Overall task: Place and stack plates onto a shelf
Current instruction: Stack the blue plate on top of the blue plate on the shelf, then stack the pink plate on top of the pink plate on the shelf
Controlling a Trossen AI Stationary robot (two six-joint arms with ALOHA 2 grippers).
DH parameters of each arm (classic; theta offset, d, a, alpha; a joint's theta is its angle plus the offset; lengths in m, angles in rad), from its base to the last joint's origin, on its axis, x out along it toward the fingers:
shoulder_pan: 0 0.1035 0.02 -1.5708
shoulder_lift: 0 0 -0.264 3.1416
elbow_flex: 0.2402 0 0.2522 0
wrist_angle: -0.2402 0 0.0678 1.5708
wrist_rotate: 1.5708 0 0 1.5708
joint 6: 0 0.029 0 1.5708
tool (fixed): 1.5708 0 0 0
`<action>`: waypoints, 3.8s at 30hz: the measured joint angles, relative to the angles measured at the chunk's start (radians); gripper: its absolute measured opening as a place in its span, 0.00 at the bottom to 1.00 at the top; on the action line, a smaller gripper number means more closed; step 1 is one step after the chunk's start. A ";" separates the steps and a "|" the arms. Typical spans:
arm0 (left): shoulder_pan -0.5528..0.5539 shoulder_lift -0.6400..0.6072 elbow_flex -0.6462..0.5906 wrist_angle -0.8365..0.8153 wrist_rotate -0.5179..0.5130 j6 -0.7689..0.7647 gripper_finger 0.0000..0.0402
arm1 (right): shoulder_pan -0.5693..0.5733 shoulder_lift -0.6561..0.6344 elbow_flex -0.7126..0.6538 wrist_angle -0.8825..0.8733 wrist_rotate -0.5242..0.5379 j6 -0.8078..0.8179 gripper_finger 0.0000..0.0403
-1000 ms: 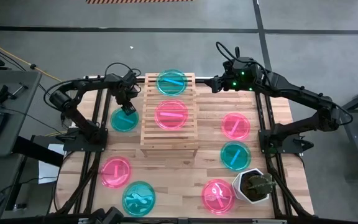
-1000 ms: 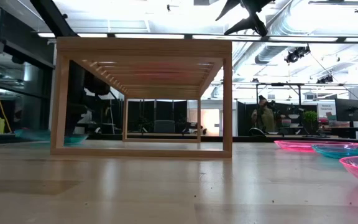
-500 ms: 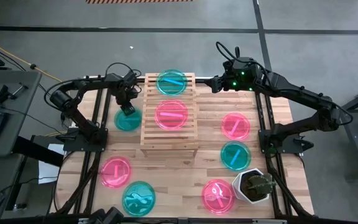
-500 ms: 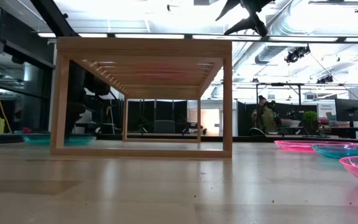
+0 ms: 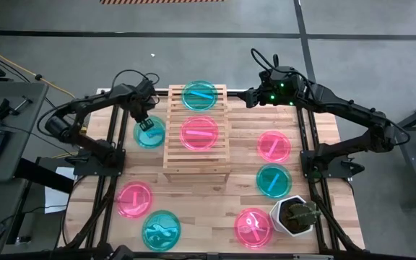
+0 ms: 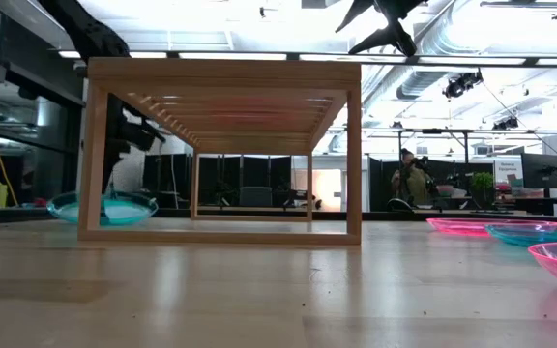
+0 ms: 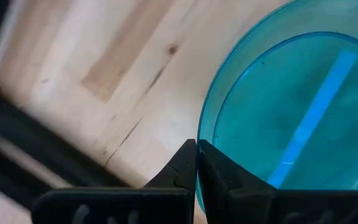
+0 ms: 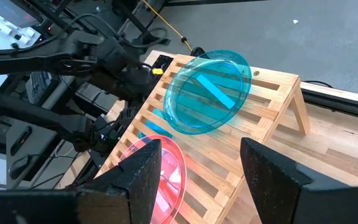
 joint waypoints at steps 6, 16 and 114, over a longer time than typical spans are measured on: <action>0.000 -0.114 0.008 -0.056 -0.070 -0.072 0.00 | 0.000 0.000 0.000 0.000 0.000 0.000 0.51; 0.000 -0.201 0.147 -0.082 -0.100 -0.226 0.00 | 0.000 0.000 0.000 0.000 0.000 -0.009 0.51; -0.379 0.019 0.602 0.169 -0.076 -0.693 0.35 | 0.000 0.000 0.000 -0.012 0.000 -0.106 0.51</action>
